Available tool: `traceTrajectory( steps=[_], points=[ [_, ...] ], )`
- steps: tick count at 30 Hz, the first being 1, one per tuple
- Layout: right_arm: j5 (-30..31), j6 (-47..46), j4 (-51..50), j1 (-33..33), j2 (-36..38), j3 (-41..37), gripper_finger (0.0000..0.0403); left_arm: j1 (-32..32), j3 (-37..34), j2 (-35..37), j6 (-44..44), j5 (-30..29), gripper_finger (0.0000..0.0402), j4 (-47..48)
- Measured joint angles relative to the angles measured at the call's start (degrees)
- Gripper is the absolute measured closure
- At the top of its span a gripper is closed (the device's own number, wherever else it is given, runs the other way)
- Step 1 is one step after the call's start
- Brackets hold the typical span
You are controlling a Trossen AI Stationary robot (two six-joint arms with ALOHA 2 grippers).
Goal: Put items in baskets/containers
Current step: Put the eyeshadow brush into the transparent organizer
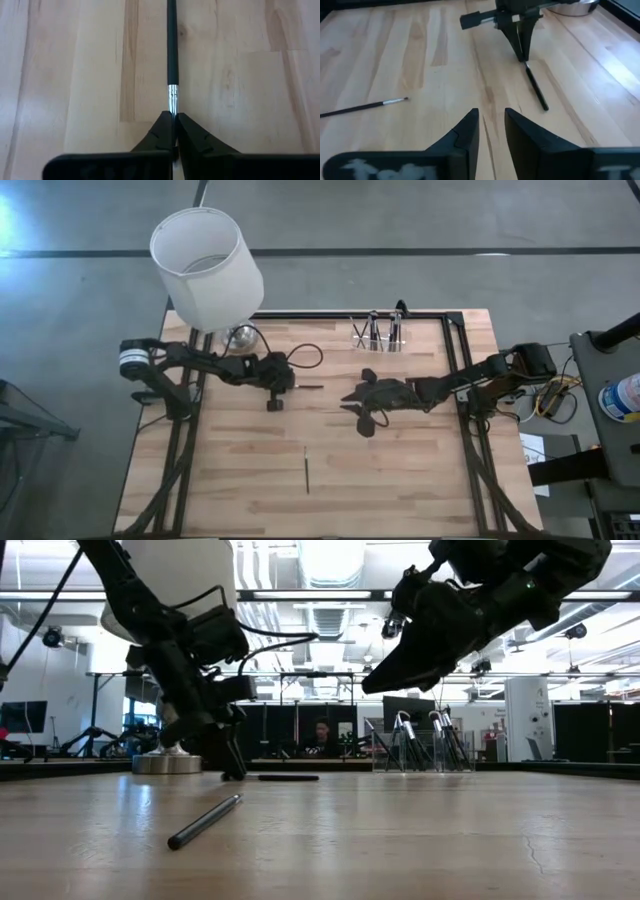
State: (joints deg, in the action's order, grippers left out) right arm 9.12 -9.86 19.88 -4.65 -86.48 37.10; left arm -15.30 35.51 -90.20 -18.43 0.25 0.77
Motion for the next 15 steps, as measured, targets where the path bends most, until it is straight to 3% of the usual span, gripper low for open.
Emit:
traceTrajectory(
  steps=[8, 15],
  points=[
    [0.0, 2.7, 3.1, 1.2, -1.3, 0.2, 0.0262, 3.4, -0.4, 4.2, 1.2, 1.3, 0.0398, 3.3],
    [-0.1, 7.9, 2.8, 1.7, -9.9, 8.1, 0.0239, 7.9, -0.3, 6.5, 3.5, 1.5, 0.04, 3.8]
  ],
)
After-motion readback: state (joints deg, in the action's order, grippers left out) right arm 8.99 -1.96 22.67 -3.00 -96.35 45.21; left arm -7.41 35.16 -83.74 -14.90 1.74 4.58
